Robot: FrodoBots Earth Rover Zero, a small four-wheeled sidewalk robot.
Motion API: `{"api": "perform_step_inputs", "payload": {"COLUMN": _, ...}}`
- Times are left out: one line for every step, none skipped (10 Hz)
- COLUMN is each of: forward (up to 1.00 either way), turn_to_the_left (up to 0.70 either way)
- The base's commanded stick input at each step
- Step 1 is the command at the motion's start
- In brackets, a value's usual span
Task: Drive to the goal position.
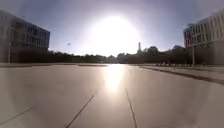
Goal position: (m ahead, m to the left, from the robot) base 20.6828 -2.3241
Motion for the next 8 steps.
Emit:
{"api": "perform_step_inputs", "payload": {"forward": 0.70, "turn_to_the_left": -0.30}}
{"api": "perform_step_inputs", "payload": {"forward": 0.70, "turn_to_the_left": -0.12}}
{"api": "perform_step_inputs", "payload": {"forward": 0.70, "turn_to_the_left": 0.00}}
{"api": "perform_step_inputs", "payload": {"forward": 0.70, "turn_to_the_left": 0.00}}
{"api": "perform_step_inputs", "payload": {"forward": 0.70, "turn_to_the_left": 0.00}}
{"api": "perform_step_inputs", "payload": {"forward": 0.70, "turn_to_the_left": 0.00}}
{"api": "perform_step_inputs", "payload": {"forward": 0.70, "turn_to_the_left": 0.00}}
{"api": "perform_step_inputs", "payload": {"forward": 0.70, "turn_to_the_left": 0.00}}
